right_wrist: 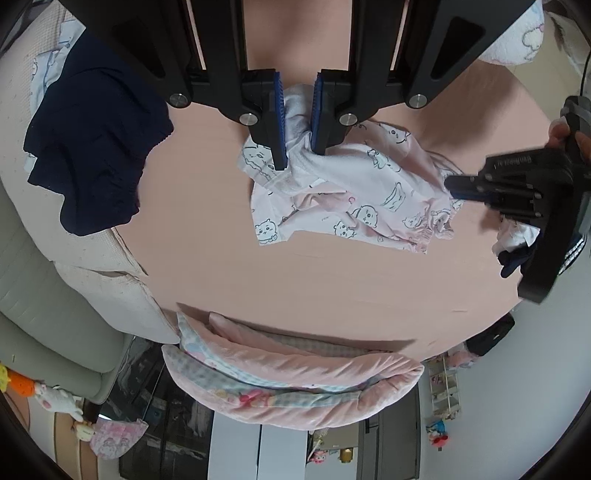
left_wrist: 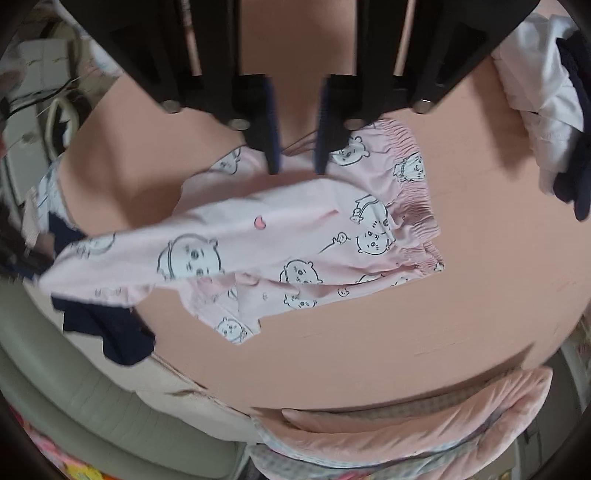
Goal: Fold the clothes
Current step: 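Regrasp the pants with the left gripper and lift them toward the right gripper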
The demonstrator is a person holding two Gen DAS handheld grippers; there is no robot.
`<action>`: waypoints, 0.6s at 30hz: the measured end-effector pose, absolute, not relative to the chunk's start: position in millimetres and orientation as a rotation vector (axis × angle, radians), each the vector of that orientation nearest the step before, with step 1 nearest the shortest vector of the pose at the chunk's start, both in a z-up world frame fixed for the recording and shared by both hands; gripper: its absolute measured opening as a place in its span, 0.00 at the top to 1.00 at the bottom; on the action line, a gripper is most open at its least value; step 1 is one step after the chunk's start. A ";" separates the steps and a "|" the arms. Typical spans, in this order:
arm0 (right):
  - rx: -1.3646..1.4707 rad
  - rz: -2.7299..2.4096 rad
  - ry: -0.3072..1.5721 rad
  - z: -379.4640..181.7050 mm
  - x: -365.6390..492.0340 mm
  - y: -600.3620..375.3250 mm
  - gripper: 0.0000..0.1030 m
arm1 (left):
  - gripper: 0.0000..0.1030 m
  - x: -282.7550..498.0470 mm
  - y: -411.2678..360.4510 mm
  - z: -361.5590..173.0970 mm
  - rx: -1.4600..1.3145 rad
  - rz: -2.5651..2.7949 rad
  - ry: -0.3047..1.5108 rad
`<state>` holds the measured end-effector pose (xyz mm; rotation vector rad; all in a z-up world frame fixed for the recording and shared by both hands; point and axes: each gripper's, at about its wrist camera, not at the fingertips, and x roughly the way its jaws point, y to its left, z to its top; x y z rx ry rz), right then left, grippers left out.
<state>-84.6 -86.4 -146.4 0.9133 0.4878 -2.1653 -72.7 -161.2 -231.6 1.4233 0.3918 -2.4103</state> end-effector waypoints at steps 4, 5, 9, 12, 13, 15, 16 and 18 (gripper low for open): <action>0.913 -2.161 0.484 -145.5 -86.1 -84.8 0.91 | 0.24 -78.0 -155.4 -237.2 1.463 -2.391 0.335; 0.913 -2.159 0.486 -145.9 -86.3 -84.4 0.91 | 0.24 -80.1 -155.9 -237.8 1.464 -2.380 0.324; 0.922 -2.157 0.485 -148.5 -87.1 -82.3 0.91 | 0.24 -90.9 -159.6 -240.5 1.459 -2.338 0.221; 0.934 -2.159 0.481 -150.6 -88.2 -80.2 0.91 | 0.24 -100.3 -160.7 -242.7 1.474 -2.348 0.142; 0.936 -2.158 0.480 -150.8 -88.0 -79.7 0.91 | 0.24 -103.6 -159.2 -244.4 1.486 -2.355 0.103; 0.934 -2.160 0.485 -150.8 -87.6 -78.9 0.91 | 0.24 -110.2 -156.1 -247.7 1.509 -2.367 0.025; 0.933 -2.160 0.488 -150.9 -88.1 -78.6 0.91 | 0.24 -113.5 -154.5 -249.4 1.520 -2.373 -0.014; 0.936 -2.161 0.488 -150.5 -89.7 -78.5 0.91 | 0.24 -119.5 -150.2 -253.9 1.533 -2.375 -0.099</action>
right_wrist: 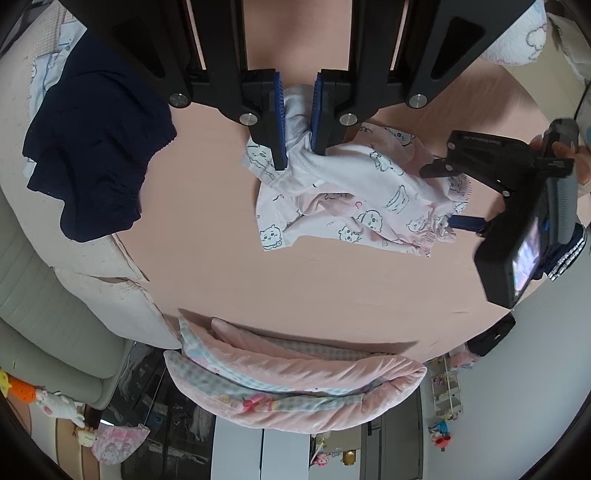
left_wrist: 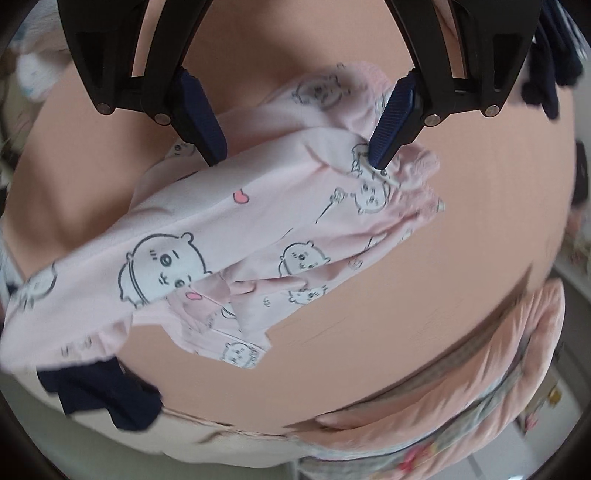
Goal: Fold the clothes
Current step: 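Regrasp the pants with the left gripper and lift them toward the right gripper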
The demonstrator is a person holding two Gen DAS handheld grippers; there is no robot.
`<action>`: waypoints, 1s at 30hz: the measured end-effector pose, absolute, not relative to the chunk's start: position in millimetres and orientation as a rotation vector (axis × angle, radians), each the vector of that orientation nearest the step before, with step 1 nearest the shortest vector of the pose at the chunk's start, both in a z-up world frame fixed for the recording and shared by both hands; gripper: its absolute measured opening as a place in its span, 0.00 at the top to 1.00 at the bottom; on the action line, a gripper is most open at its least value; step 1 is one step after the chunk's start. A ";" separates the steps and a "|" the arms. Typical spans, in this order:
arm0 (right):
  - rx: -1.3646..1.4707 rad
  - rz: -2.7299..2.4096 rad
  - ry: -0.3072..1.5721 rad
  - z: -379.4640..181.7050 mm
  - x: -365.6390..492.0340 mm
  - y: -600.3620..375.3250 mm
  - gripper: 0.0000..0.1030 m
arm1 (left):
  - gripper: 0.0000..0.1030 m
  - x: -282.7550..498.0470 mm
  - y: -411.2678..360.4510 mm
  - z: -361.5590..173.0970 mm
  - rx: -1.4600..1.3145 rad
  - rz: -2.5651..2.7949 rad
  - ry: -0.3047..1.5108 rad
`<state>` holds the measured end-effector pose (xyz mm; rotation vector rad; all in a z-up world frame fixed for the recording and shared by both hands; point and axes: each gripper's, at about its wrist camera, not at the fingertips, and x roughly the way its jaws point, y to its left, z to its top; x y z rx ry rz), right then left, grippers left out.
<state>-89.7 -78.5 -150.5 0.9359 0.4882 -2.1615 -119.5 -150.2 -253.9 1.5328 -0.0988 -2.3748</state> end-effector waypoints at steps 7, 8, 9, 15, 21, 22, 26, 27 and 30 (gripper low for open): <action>0.949 -2.171 0.486 -150.8 -95.4 -81.4 0.91 | 0.24 -133.2 -160.9 -259.8 1.519 -2.375 -0.112; 0.954 -2.170 0.485 -150.9 -96.3 -82.0 0.91 | 0.24 -134.9 -164.9 -261.0 1.524 -2.373 -0.107; 0.957 -2.170 0.481 -150.9 -97.1 -82.6 0.91 | 0.24 -136.1 -166.3 -261.8 1.523 -2.369 -0.113; 0.971 -2.164 0.481 -152.6 -100.6 -86.2 0.91 | 0.24 -137.5 -163.9 -263.7 1.518 -2.376 -0.267; 0.998 -2.155 0.467 -155.3 -103.7 -85.8 0.91 | 0.24 -141.4 -151.3 -275.6 1.553 -2.384 -0.412; 1.003 -2.153 0.455 -155.2 -104.4 -85.0 0.91 | 0.24 -142.9 -148.4 -278.7 1.558 -2.380 -0.439; 1.017 -2.150 0.416 -153.9 -106.3 -82.2 0.91 | 0.36 -144.8 -135.7 -284.0 1.561 -2.365 -0.543; 1.017 -2.150 0.419 -153.6 -106.3 -82.3 0.91 | 0.46 -146.0 -134.7 -284.4 1.560 -2.363 -0.552; 1.014 -2.148 0.426 -152.6 -105.5 -83.1 0.91 | 0.70 -148.7 -135.7 -283.7 1.546 -2.361 -0.514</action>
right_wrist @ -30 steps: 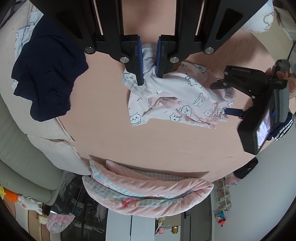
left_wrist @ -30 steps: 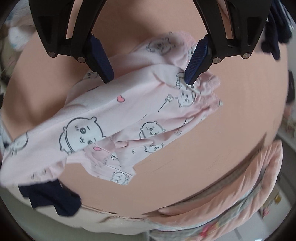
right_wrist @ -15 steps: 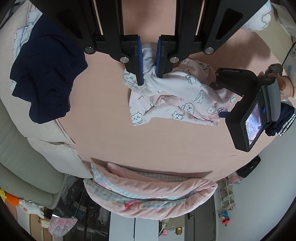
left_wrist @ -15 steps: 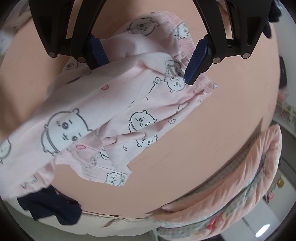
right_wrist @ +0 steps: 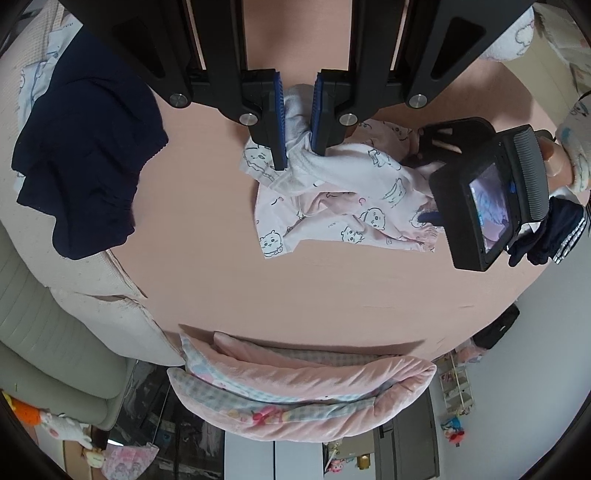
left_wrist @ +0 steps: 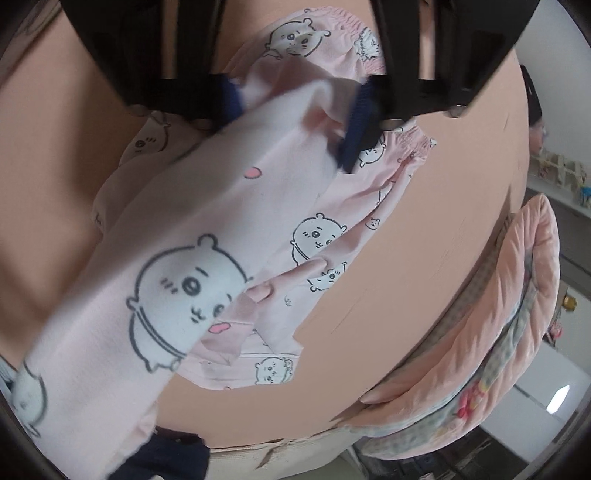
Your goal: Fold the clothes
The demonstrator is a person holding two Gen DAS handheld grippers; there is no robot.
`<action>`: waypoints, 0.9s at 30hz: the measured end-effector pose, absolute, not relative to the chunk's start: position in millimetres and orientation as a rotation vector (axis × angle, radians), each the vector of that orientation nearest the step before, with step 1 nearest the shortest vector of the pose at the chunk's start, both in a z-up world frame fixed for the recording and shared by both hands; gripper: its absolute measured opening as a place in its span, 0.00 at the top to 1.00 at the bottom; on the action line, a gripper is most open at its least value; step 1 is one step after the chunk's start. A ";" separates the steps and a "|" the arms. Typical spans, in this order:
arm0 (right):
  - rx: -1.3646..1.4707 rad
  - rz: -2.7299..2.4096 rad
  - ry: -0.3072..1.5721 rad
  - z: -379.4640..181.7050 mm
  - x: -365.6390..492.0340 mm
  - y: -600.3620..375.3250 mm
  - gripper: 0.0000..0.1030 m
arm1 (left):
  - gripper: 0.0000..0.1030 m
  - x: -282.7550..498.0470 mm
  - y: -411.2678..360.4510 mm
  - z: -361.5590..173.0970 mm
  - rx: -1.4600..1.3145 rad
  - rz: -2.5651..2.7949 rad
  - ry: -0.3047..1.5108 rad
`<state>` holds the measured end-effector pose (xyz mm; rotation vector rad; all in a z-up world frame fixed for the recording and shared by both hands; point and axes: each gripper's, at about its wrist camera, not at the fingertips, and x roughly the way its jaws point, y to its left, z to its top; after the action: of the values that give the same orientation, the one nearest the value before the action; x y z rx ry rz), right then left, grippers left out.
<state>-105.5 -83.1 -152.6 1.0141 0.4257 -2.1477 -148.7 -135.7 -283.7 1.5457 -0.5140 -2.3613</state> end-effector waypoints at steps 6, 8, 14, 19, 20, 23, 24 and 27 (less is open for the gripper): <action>1.015 -2.160 0.451 -154.4 -105.4 -82.9 0.91 | 0.85 -139.6 -138.8 -275.9 1.527 -2.375 -0.365; 1.035 -2.164 0.449 -157.2 -107.9 -80.4 0.91 | 0.88 -134.1 -141.6 -268.5 1.491 -2.363 -0.303; 1.079 -2.152 0.440 -166.4 -109.3 -72.9 0.90 | 0.91 -117.4 -145.6 -246.2 1.435 -2.356 -0.118; 1.120 -2.116 0.494 -182.3 -104.4 -72.0 0.83 | 0.91 -111.9 -136.8 -236.1 1.422 -2.359 -0.090; 1.127 -2.109 0.507 -186.7 -102.9 -71.6 0.78 | 0.91 -111.5 -136.3 -235.3 1.423 -2.362 -0.077; 1.136 -2.099 0.539 -198.9 -98.5 -69.3 0.61 | 0.91 -106.7 -135.5 -232.4 1.427 -2.351 -0.057; 1.133 -2.098 0.550 -202.0 -96.5 -68.4 0.59 | 0.91 -107.3 -136.4 -232.9 1.429 -2.347 -0.055; 1.112 -2.098 0.592 -210.0 -88.7 -65.8 0.55 | 0.91 -104.6 -135.4 -226.0 1.426 -2.351 -0.036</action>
<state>-88.7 -65.8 -210.0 1.1120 0.5917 -2.0982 -104.6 -135.4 -226.0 1.4256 -0.0356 -2.3511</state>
